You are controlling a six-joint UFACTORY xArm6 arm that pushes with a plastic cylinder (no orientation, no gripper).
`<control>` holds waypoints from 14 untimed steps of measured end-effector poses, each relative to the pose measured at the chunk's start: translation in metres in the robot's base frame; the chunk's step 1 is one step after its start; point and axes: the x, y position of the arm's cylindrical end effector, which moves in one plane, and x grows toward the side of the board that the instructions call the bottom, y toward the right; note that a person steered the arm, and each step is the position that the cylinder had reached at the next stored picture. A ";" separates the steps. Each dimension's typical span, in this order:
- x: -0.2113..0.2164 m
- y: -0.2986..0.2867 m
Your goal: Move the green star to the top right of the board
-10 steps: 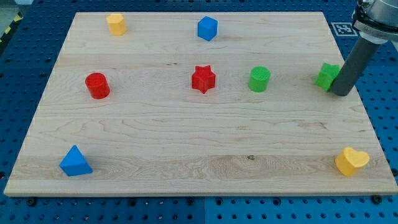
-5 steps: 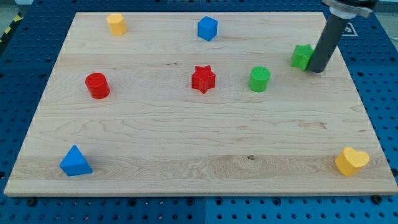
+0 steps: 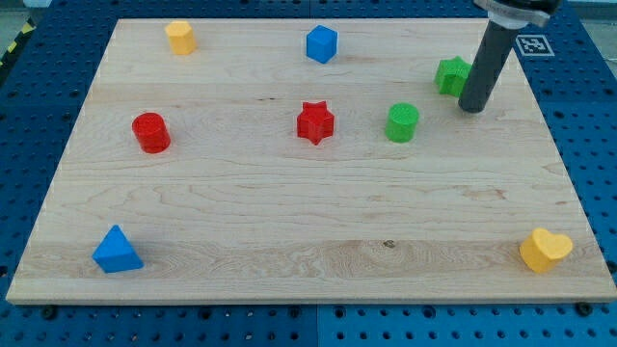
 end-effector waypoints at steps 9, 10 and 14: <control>-0.073 0.018; -0.073 0.002; -0.115 -0.012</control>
